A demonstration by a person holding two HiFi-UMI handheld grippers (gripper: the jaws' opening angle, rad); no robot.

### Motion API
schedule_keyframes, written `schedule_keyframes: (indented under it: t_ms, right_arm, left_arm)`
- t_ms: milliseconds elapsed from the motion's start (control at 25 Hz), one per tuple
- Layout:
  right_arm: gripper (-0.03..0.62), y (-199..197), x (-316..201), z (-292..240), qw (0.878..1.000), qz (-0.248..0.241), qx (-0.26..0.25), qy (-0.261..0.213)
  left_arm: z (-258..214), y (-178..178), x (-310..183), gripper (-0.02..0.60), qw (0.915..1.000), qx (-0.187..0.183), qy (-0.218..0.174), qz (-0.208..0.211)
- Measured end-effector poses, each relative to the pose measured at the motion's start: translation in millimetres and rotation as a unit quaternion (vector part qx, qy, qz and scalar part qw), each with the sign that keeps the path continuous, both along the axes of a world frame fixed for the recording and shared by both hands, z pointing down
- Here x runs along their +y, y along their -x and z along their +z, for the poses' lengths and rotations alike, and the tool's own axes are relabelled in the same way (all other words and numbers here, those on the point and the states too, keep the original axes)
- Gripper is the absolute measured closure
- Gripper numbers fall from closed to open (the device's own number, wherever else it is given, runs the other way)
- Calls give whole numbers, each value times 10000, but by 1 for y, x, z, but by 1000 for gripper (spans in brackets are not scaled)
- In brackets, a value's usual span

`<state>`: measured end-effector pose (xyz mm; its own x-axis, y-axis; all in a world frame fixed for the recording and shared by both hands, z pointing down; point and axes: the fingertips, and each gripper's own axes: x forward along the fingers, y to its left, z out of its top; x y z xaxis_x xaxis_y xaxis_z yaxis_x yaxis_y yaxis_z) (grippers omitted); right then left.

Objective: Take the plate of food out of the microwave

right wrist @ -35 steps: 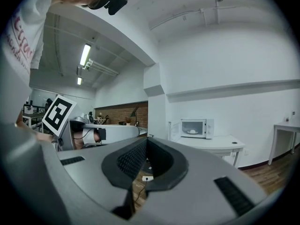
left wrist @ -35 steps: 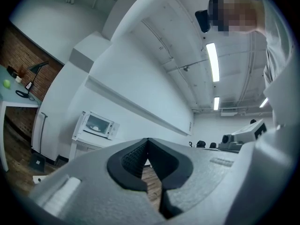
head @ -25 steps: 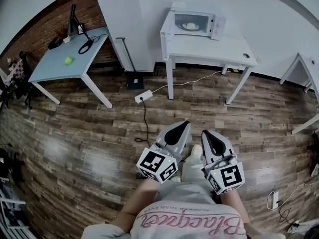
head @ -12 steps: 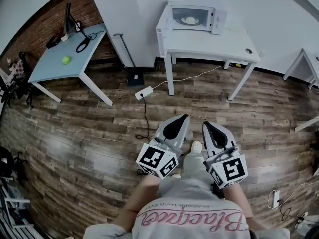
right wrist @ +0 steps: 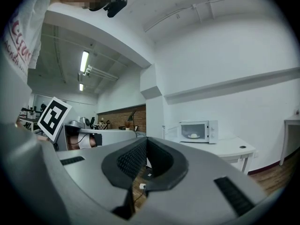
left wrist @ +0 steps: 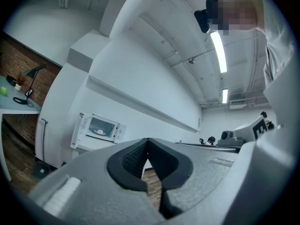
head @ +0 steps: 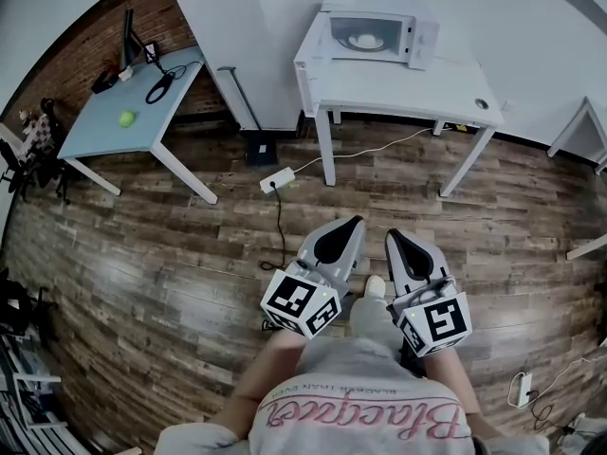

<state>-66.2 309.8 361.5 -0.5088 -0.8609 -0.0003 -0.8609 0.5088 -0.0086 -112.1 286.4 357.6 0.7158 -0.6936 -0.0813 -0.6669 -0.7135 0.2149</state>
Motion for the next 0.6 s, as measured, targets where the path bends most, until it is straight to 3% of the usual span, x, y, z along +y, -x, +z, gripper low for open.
schedule_keyframes:
  t_ms: [600]
  right_arm:
    - [583, -27, -73, 0, 9997, -225, -57, 50]
  left_arm:
    - [0, -33, -70, 578, 9998, -171, 35, -10]
